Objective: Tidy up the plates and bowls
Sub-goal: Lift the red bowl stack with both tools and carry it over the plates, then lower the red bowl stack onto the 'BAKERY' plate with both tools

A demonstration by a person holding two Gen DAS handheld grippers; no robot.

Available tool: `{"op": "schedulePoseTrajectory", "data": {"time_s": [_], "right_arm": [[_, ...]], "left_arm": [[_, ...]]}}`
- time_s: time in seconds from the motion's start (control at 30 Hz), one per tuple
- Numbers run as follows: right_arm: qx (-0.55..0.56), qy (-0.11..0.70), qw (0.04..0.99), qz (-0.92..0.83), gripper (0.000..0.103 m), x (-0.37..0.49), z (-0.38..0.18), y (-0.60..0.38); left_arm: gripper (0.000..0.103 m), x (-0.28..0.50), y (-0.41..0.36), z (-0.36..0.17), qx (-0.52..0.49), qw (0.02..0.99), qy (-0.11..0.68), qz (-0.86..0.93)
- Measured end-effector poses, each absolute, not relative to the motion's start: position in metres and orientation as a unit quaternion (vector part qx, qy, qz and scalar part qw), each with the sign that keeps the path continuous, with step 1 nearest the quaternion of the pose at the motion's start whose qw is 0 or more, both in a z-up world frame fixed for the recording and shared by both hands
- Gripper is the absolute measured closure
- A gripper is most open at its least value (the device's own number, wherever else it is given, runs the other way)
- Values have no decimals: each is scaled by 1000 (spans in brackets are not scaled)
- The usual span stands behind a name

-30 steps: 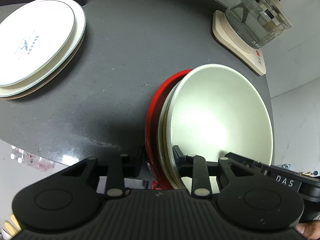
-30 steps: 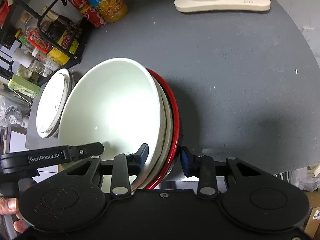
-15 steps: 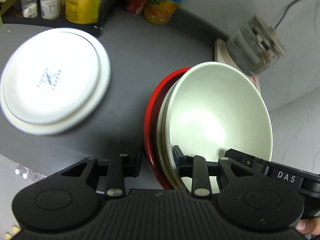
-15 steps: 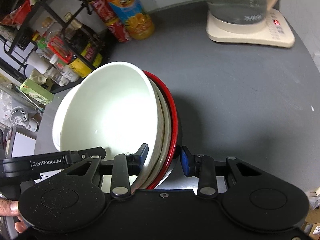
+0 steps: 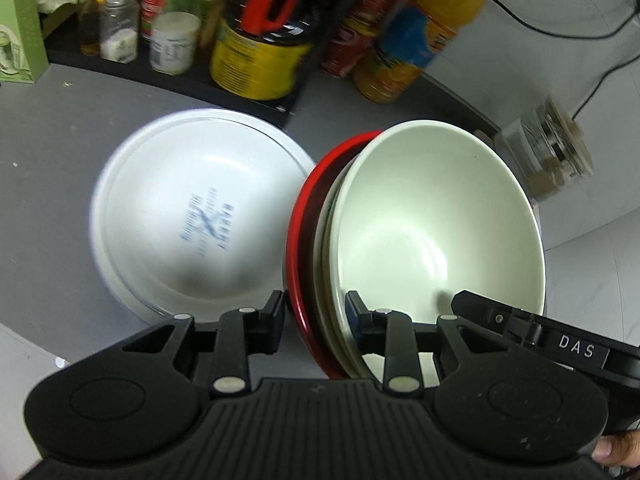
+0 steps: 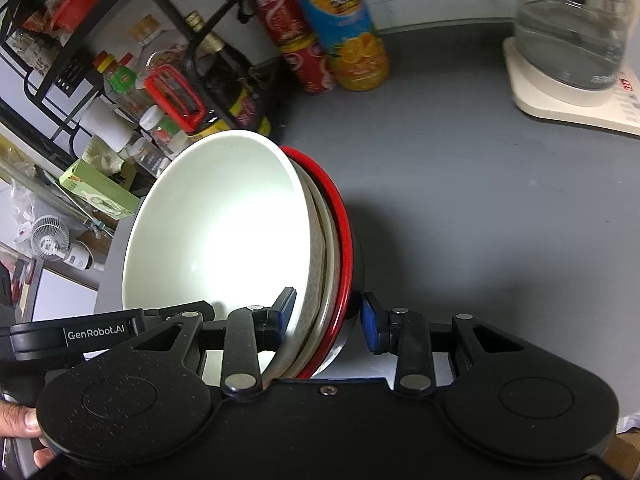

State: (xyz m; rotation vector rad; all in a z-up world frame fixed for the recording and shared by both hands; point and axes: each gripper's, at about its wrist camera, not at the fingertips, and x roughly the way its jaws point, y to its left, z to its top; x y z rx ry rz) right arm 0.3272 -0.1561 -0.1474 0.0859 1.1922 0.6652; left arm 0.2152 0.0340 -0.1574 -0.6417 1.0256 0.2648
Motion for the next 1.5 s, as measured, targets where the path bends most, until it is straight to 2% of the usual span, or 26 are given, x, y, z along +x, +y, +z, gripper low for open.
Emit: {"op": "schedulePoseTrajectory", "data": {"time_s": [0.7, 1.5], "right_arm": [[53, 566, 775, 275, 69, 312, -167, -49], [67, 591, 765, 247, 66, 309, -182, -33]], "left_arm": [[73, 214, 154, -177, -300, 809, 496, 98], [70, 225, 174, -191, -276, 806, 520, 67]]}}
